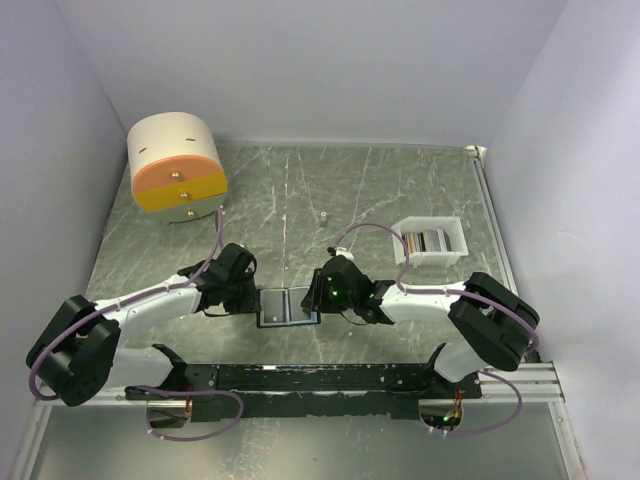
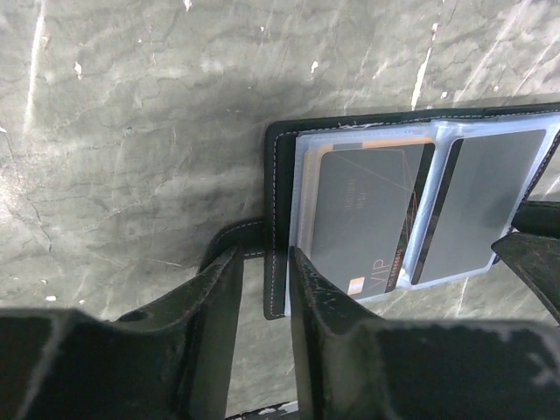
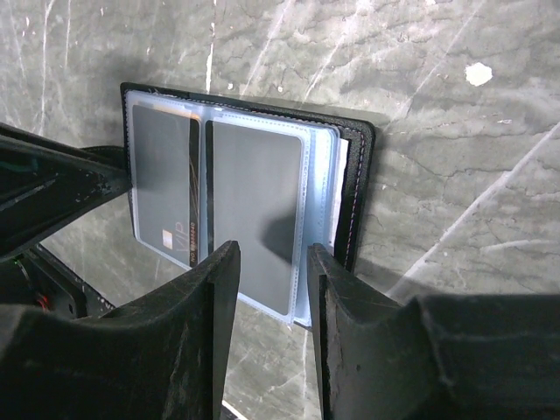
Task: Put the credit cards into the card holder
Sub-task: Insert the credit card into the card holder.
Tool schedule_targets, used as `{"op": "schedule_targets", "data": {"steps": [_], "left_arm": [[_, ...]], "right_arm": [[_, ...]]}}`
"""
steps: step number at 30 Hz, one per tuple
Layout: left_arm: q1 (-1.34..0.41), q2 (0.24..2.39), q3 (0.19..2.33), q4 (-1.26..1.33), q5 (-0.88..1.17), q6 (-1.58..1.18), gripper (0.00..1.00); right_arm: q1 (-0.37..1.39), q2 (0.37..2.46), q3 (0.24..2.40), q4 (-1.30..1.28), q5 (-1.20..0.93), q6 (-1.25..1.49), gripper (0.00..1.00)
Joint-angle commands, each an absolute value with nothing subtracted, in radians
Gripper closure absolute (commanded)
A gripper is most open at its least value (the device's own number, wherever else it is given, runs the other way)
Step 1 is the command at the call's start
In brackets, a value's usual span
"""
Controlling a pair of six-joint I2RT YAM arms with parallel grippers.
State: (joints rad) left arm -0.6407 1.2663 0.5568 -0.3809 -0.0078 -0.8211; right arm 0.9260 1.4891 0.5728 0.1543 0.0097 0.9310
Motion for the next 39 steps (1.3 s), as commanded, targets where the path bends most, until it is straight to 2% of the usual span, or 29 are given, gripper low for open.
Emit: {"op": "schedule_targets", "data": {"steps": [1,11,25,39], "left_arm": [[-0.633,1.269,0.532,-0.334,0.035,-0.81,0.65],[-0.633,1.266,0.494,-0.272,0.086,-0.815,0.73],[-0.633,1.293,0.473,-0.192,0.161,-0.829,0.73],[-0.633,1.272,0.456,-0.129,0.224,-0.847,0.71]], "right_arm": [[0.926,1.497,0.579,0.163,-0.003,0.939,0.63],[0.925,1.492,0.565,0.259,-0.09,0.967,0.62],[0.926,1.519,0.537,0.426,-0.193,1.02,0.63],[0.925,1.553,0.581,0.421,-0.237,0.989,0.62]]}}
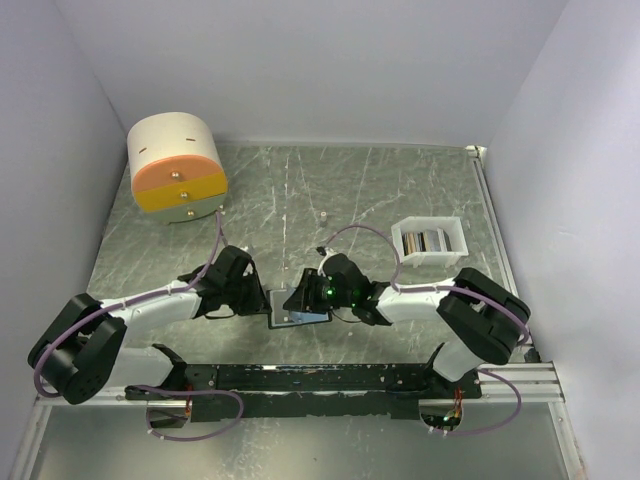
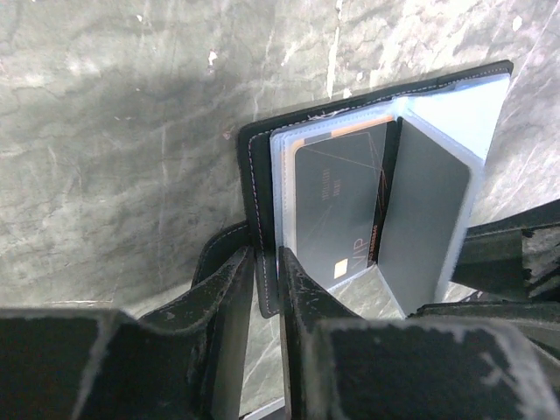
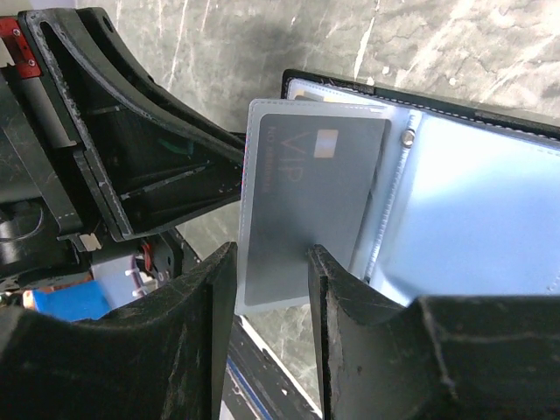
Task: Put the credit cards into the card holder
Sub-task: Insert the credit card into the card holder.
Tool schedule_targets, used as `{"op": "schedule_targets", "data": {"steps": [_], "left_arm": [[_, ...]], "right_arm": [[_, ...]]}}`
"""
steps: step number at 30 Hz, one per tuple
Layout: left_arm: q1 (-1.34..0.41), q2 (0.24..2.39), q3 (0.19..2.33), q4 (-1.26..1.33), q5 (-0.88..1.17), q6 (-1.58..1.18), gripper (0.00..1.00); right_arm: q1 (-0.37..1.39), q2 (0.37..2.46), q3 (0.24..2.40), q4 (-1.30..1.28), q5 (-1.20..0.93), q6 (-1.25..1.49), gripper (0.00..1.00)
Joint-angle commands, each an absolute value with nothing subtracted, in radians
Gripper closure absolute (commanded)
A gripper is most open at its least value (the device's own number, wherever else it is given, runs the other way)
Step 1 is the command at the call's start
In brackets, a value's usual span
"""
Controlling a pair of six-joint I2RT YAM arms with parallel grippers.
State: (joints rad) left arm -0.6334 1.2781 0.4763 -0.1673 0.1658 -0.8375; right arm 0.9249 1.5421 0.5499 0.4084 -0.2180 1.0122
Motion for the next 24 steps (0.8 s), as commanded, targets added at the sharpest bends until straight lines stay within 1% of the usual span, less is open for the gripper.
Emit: {"op": "schedule_targets", "data": {"steps": [1,6,10,14,16,18,24], "left_arm": [[-0.633,1.268,0.452,-0.119,0.23,-0.848,0.7],[-0.634,1.276,0.453,-0.105,0.238,-0.851,0.7],[-0.633,1.265,0.46,-0.119,0.229,-0.85,0.69],[-0.633,1.221,0.485,-0.182,0.175,-0.84,0.66],[-0.633,1.192,0.502,-0.216,0.139,-0.836,0.63],[-0.633,1.164,0.524,-0.254,0.118,-0.826,0.57],[-0.633,1.079,0.602,-0.339,0.08,-0.77,0.44]], "right_arm": [[0.925,1.553,0.588,0.412,-0.238,0.982,0.62],[0.926,1.551,0.62,0.387,-0.259,0.951,0.6],[0.926,1.539,0.632,0.371,-0.263,0.936,0.54],[0.923,1.502,0.669,0.275,-0.209,0.869,0.54],[0.916,1.486,0.717,0.167,-0.146,0.814,0.55],[0.905,1.47,0.772,0.033,-0.078,0.753,0.55],[0.867,1.416,0.903,-0.187,0.115,0.58,0.55]]}}
